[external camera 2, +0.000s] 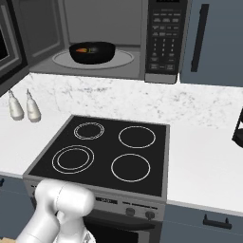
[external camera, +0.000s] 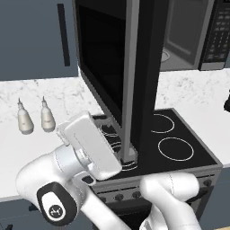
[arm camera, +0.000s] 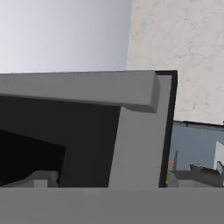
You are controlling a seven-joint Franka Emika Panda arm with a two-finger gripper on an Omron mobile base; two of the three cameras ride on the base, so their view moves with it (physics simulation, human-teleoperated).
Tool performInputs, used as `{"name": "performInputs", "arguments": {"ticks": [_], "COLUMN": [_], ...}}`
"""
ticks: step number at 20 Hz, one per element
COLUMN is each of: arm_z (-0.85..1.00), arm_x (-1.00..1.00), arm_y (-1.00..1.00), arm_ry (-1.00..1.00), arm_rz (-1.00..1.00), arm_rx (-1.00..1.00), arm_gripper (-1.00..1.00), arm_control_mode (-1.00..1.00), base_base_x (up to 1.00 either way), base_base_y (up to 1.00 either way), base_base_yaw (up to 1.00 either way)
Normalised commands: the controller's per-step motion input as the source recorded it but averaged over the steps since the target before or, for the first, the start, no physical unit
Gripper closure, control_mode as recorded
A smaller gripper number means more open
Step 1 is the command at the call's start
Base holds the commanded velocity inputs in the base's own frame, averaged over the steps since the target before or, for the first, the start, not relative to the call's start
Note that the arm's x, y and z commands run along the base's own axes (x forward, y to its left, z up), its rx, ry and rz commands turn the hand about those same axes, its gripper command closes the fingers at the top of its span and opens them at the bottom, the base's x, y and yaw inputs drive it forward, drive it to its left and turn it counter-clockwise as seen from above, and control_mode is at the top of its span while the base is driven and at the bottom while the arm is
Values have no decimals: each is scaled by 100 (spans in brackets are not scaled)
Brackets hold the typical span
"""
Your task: Pick the bell pepper from the sink and place it in the bowl. Then pick the bowl and place it in the microwave. Then close the microwave door and press the start button.
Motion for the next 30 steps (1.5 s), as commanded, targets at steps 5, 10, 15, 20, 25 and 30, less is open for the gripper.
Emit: {"name": "performInputs", "arguments": {"ticks": [5,10,15,20,25,30], "arm_z": [17,7,7,1,1,5], "arm_x": [-27,-15,0,3,35,69], "arm_y": [-40,-48,-58,-66,-61,-46], "arm_ry": [-7,-10,-8,-11,-10,-3], "arm_rz": [0,9,17,25,33,38], "arm_rx": [25,24,25,24,20,10], "arm_gripper": [-100,-100,-100,-100,-100,-100], "arm_control_mode": [-100,-100,-100,-100,-100,-100], "base_base_x": [0,0,0,0,0,0], "base_base_y": [0,0,0,0,0,0], "base_base_yaw": [0,0,0,0,0,0]}}
